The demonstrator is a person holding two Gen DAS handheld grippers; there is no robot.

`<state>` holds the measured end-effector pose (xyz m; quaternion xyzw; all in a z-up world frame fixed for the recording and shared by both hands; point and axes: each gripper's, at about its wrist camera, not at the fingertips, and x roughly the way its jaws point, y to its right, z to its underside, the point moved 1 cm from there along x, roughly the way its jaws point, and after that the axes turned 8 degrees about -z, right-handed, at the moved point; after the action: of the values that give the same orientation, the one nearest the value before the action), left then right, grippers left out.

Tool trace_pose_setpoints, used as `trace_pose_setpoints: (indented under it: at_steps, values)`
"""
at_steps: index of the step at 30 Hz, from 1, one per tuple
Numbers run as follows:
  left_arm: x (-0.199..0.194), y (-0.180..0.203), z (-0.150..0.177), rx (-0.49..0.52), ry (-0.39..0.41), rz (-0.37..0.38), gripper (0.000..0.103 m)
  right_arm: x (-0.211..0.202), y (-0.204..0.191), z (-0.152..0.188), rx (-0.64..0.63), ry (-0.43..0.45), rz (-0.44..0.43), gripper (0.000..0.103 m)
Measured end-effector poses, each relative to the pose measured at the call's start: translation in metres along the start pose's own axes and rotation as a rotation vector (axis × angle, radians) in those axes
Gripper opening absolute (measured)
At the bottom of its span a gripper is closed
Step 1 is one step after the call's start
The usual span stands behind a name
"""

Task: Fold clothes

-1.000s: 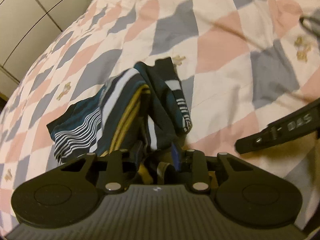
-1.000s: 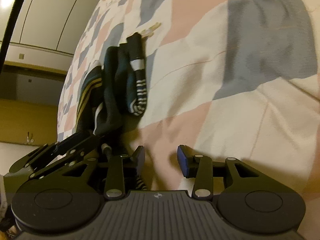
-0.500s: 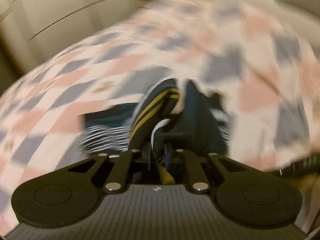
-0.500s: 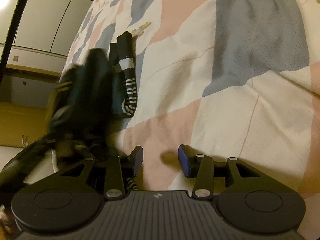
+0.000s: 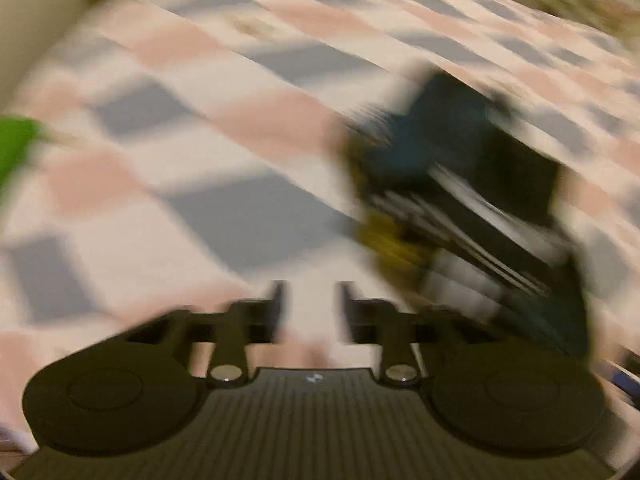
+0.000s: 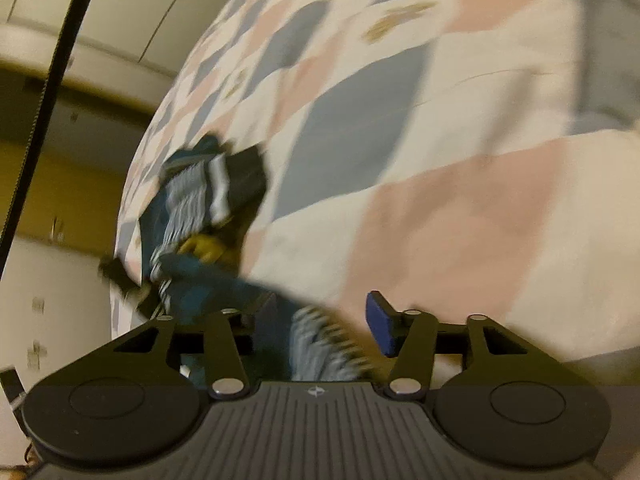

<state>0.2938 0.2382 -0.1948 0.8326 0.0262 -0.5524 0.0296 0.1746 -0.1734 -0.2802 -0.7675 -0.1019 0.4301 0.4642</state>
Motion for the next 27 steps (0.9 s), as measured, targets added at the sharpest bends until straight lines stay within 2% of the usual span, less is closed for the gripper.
trace_pose_setpoints:
  at_steps: [2,5,7,9,12,14,15,16,17,18,19,21,24,27]
  values:
    - [0.010,0.017,0.009,-0.027,-0.047,0.135,0.044,0.013,-0.014,0.004,-0.040,-0.025,-0.006,0.058]
    - [0.028,0.028,0.011,-0.129,-0.118,0.244,0.058,0.029,-0.034,0.006,-0.133,-0.050,0.022,0.074]
    - [0.036,0.027,0.013,-0.196,-0.140,0.288,0.071,0.038,-0.043,0.006,-0.203,-0.064,0.059,0.078]
    - [0.046,0.025,0.009,-0.238,-0.164,0.288,0.072,0.046,-0.045,0.004,-0.250,-0.077,0.084,0.078]
    - [0.066,0.020,0.008,-0.313,-0.218,0.307,0.074,0.061,-0.041,-0.009,-0.238,-0.091,0.031,0.079]
    - [0.077,0.015,0.013,-0.356,-0.261,0.339,0.065,0.075,-0.044,-0.016,-0.234,-0.116,-0.018,0.080]
    - [0.080,0.012,0.016,-0.370,-0.270,0.359,0.050,0.082,-0.046,-0.018,-0.234,-0.129,-0.039,0.080]
    - [0.080,0.009,0.019,-0.368,-0.272,0.371,0.030,0.089,-0.048,-0.020,-0.235,-0.144,-0.063,0.080]
    - [0.079,0.007,0.021,-0.360,-0.268,0.378,0.022,0.095,-0.051,-0.019,-0.242,-0.164,-0.082,0.081]
    - [0.075,0.004,0.023,-0.344,-0.261,0.381,0.009,0.100,-0.054,-0.017,-0.253,-0.187,-0.092,0.077]
    - [0.070,0.001,0.025,-0.317,-0.245,0.374,0.005,0.105,-0.059,-0.014,-0.279,-0.209,-0.104,0.046]
    - [0.054,-0.009,0.028,-0.263,-0.201,0.351,0.005,0.105,-0.069,-0.007,-0.335,-0.227,-0.093,0.012]
    - [0.020,-0.033,0.031,-0.198,-0.128,0.314,0.005,0.078,-0.080,-0.003,-0.378,-0.162,-0.090,0.010]
    - [-0.016,-0.073,0.031,-0.162,-0.052,0.223,0.004,0.031,-0.088,-0.008,-0.371,-0.059,-0.053,0.009]
